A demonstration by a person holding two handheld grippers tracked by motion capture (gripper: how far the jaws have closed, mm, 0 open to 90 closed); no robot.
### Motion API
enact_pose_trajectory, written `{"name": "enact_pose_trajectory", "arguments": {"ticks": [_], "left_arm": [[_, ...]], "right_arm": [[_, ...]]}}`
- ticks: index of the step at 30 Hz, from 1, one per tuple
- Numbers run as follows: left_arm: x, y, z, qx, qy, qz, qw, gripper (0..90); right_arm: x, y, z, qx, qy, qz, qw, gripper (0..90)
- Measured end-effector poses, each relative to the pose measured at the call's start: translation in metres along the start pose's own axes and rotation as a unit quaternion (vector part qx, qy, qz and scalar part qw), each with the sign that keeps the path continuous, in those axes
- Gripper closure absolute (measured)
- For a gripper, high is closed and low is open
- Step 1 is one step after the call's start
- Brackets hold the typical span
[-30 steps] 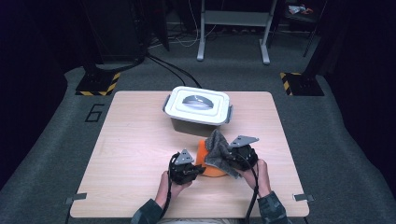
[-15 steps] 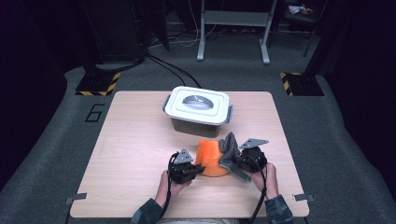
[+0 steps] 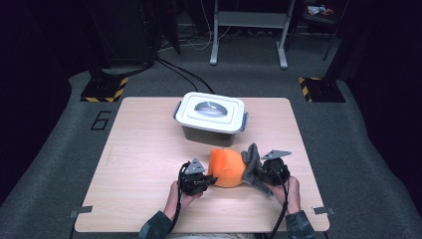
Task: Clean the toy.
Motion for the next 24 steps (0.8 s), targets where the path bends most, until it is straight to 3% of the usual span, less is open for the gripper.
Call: {"name": "enact_pose_trajectory", "arguments": {"ticks": [3,7,10,12,16,20,24], "left_arm": [[0.0,0.0,-0.001,0.002,0.002,0.002,1.0,83.8],[0.0,0.0,0.0,0.003,0.001,0.003,1.0,83.7],[0.0,0.0,0.0,0.005,0.0,0.004,1.0,83.2],[-0.001,-0.001,-0.001,0.006,0.002,0.006,1.0,81.2],[-0.004,-0.002,-0.001,0.009,-0.003,0.005,0.9999,68.3],[-0.004,-0.004,0.004,0.024,0.024,0.013,0.9993,49.9],[-0.003,-0.004,0.006,0.044,0.064,0.021,0.9968,45.2]], "right_arm": [[-0.018,0.012,-0.004,-0.012,0.002,0.031,0.9994,74.3],[-0.029,0.031,-0.022,-0.04,0.014,0.052,0.9977,74.3],[-0.02,0.038,-0.034,-0.057,0.024,0.04,0.9973,74.3],[-0.008,0.038,-0.037,-0.067,0.01,0.027,0.9973,74.4],[-0.006,0.037,-0.037,-0.056,0.012,0.029,0.998,74.4],[-0.006,0.036,-0.034,-0.058,0.023,0.029,0.9976,74.4],[-0.005,0.035,-0.033,-0.048,0.027,0.032,0.998,74.4]]}}
Point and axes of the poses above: each handheld gripper's, and its own axes: x roughly forward along the jaws, y roughly out of its top, z roughly to its right, the point moved 3 cm from there along x, roughly forward along the jaws, and after that the axes turned 7 degrees about -x, right-handed, at the moved point
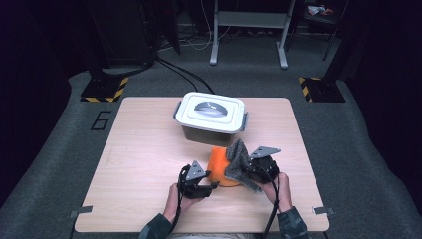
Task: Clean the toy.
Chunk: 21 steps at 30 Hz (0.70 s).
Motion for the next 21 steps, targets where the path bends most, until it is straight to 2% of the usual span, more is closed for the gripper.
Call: {"name": "enact_pose_trajectory", "arguments": {"ticks": [1,2,3,5,7,8,11,14,17,21], "left_arm": [[0.001,0.0,-0.001,0.003,0.009,0.0,1.0,44.7],[0.003,0.0,-0.002,-0.002,0.003,-0.003,1.0,44.7],[0.004,-0.001,-0.002,-0.001,0.007,-0.002,1.0,45.2],[0.006,-0.001,-0.002,0.003,0.013,-0.001,0.9999,49.8],[0.008,-0.001,-0.002,-0.001,0.016,0.0,0.9999,56.8],[0.008,-0.001,-0.003,0.002,0.02,0.003,0.9998,63.3],[0.007,0.0,-0.003,0.0,0.017,0.01,0.9998,74.5],[0.006,0.001,-0.002,-0.001,0.015,0.016,0.9998,80.6],[0.004,0.003,-0.002,-0.019,-0.003,0.014,0.9997,82.7],[0.001,0.008,0.001,-0.026,-0.023,0.014,0.9993,83.4]], "right_arm": [[0.0,0.0,0.0,0.001,0.0,0.002,1.0,74.4],[0.0,0.0,0.001,-0.004,0.001,0.003,1.0,74.4],[0.0,-0.001,0.001,-0.001,0.003,0.002,1.0,74.4],[0.0,-0.001,0.002,-0.003,0.003,0.002,1.0,74.3],[0.0,-0.002,0.001,0.001,0.004,0.003,1.0,74.4],[0.0,-0.002,0.001,0.003,0.003,0.007,1.0,74.3],[-0.001,-0.003,0.002,0.005,0.001,0.011,0.9999,74.3],[-0.004,-0.002,0.004,0.004,0.0,0.015,0.9999,74.2],[-0.01,0.001,0.005,0.0,-0.006,0.019,0.9998,74.3],[-0.018,0.008,0.0,-0.011,-0.002,0.03,0.9995,74.3]]}}
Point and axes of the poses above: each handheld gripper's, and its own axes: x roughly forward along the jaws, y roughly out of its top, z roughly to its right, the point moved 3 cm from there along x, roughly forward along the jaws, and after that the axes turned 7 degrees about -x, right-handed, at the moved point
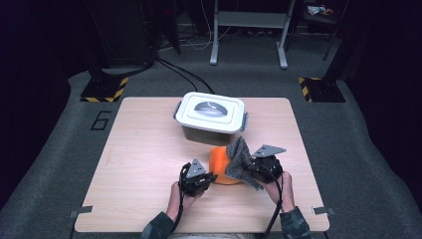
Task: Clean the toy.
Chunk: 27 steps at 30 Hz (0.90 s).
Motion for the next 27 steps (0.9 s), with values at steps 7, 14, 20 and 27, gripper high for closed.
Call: {"name": "enact_pose_trajectory", "arguments": {"ticks": [7,14,20,27], "left_arm": [[-0.006,0.007,0.01,0.002,-0.022,0.004,0.9998,83.6],[-0.003,0.005,0.008,-0.003,-0.014,-0.007,0.9999,83.6],[-0.003,0.003,0.003,-0.011,-0.015,-0.01,0.9998,83.5],[-0.002,0.0,-0.001,-0.018,-0.016,-0.013,0.9996,83.4]], "right_arm": [[-0.006,0.018,-0.02,-0.033,0.012,0.012,0.9993,74.0],[0.014,0.013,-0.028,-0.058,-0.011,-0.035,0.9976,74.1],[0.014,0.009,-0.022,-0.043,-0.007,-0.031,0.9986,74.2],[0.015,-0.008,-0.007,-0.01,-0.003,-0.029,0.9995,74.2]]}}
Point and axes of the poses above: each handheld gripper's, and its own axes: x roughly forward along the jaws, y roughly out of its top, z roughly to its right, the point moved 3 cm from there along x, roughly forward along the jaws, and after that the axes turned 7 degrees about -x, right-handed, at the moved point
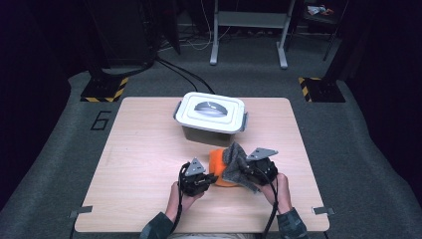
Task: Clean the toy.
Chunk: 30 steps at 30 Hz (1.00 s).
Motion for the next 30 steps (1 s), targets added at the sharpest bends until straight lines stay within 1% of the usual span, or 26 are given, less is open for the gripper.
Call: {"name": "enact_pose_trajectory", "arguments": {"ticks": [4,6,7,8,9,10,12,13,16,17,20,21,22,24,25,26,27,30], "left_arm": [[0.0,-0.002,-0.002,-0.005,-0.003,-0.003,1.0,83.4],[0.0,-0.003,-0.003,-0.005,0.0,-0.003,1.0,83.4],[0.0,-0.003,-0.004,-0.006,0.0,-0.003,1.0,83.4],[0.0,-0.003,-0.005,-0.006,0.001,-0.003,1.0,83.4],[0.0,-0.003,-0.005,-0.008,-0.002,-0.007,0.9999,83.4],[0.001,-0.004,-0.006,-0.009,0.002,-0.003,1.0,83.4],[0.001,-0.004,-0.006,-0.011,-0.001,-0.004,0.9999,83.4],[0.001,-0.005,-0.007,-0.01,0.003,-0.003,0.9999,83.4],[0.0,-0.006,-0.008,-0.015,0.002,-0.008,0.9999,83.4],[0.0,-0.006,-0.009,-0.014,0.003,-0.005,0.9999,83.4],[0.0,-0.007,-0.01,-0.013,0.003,-0.006,0.9999,83.3],[0.0,-0.007,-0.01,-0.013,0.004,-0.006,0.9999,83.3],[0.0,-0.006,-0.01,-0.013,0.005,-0.006,0.9999,83.3],[0.0,-0.006,-0.01,-0.013,0.007,-0.006,0.9999,83.3],[-0.001,-0.006,-0.01,-0.013,0.007,-0.007,0.9999,83.3],[-0.001,-0.006,-0.01,-0.013,0.009,-0.005,0.9999,83.2],[-0.001,-0.006,-0.01,-0.012,0.01,-0.004,0.9999,83.2],[-0.002,-0.006,-0.011,-0.014,0.008,-0.007,0.9998,83.1]], "right_arm": [[0.001,-0.009,0.008,0.01,-0.001,-0.005,0.9999,74.1],[0.002,-0.014,0.011,0.025,-0.003,-0.011,0.9996,74.1],[0.003,-0.016,0.013,0.027,-0.002,-0.011,0.9996,74.0],[0.004,-0.02,0.016,0.032,0.002,-0.018,0.9993,73.9],[0.005,-0.022,0.017,0.036,0.001,-0.016,0.9992,74.0],[0.006,-0.025,0.018,0.04,0.002,-0.021,0.999,74.0],[0.009,-0.03,0.021,0.047,0.002,-0.025,0.9986,74.0],[0.011,-0.032,0.023,0.048,0.001,-0.028,0.9984,73.9],[0.017,-0.04,0.027,0.053,-0.006,-0.049,0.9974,73.8],[0.02,-0.043,0.028,0.055,-0.012,-0.057,0.9968,73.8],[0.029,-0.052,0.031,0.063,-0.006,-0.063,0.996,73.8],[0.03,-0.053,0.03,0.07,-0.005,-0.065,0.9954,73.8],[0.031,-0.054,0.032,0.07,-0.003,-0.065,0.9954,73.8],[0.03,-0.055,0.032,0.076,-0.004,-0.06,0.9953,73.8],[0.028,-0.054,0.032,0.071,-0.007,-0.059,0.9957,73.9],[0.025,-0.054,0.032,0.071,-0.011,-0.058,0.9957,73.9],[0.022,-0.053,0.031,0.074,-0.012,-0.055,0.9957,74.0],[0.01,-0.05,0.032,0.068,-0.018,-0.042,0.9967,74.0]]}}
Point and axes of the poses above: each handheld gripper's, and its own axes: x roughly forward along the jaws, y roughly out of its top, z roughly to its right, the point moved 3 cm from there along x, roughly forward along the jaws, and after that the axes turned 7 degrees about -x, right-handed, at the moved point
